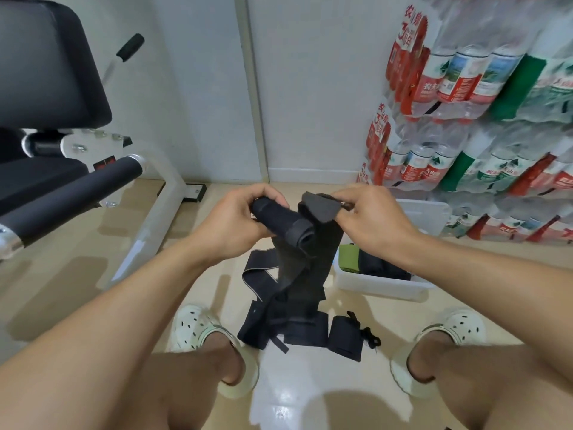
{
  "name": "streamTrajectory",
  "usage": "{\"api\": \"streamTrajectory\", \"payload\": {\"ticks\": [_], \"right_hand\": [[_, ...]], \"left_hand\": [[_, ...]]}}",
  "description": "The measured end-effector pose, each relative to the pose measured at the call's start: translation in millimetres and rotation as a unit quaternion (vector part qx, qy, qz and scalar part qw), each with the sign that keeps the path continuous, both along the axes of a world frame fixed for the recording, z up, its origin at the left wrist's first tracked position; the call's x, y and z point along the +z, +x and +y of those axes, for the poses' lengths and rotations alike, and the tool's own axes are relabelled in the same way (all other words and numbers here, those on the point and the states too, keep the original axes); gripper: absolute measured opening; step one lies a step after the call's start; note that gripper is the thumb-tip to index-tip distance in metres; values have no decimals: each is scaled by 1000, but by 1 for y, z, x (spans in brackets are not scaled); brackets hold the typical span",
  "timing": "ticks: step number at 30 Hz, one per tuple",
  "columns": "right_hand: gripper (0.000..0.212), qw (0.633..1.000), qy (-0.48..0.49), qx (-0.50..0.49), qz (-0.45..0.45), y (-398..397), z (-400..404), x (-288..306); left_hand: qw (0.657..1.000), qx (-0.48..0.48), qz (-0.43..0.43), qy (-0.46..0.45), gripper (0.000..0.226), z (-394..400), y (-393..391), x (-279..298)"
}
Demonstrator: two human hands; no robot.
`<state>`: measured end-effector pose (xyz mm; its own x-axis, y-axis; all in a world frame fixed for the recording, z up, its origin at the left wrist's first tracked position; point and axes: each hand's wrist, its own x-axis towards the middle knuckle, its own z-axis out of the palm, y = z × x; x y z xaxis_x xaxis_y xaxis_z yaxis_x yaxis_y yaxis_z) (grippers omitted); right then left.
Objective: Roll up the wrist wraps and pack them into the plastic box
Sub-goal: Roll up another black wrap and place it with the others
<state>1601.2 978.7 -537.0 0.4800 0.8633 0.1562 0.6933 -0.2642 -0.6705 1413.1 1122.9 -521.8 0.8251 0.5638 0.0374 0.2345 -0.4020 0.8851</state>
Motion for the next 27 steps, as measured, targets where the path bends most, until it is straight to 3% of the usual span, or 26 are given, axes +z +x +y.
{"api": "streamTrajectory", "payload": {"ticks": [6,14,20,27], "right_hand": [[18,998,52,3,20,-12,5,-6],[30,998,27,17,-48,-17,2,1],[36,997,-20,36,-62,-22,-1,11],[18,985,-52,99,-129,-17,0,11]], "left_hand": [[999,-34,-19,-28,37,-8,3,3],[997,-26,-72,-7,38,-6,1,4],[998,-14,-66,-13,38,-8,-1,6],[998,-15,-55,-32,34,-12,1,8]]}}
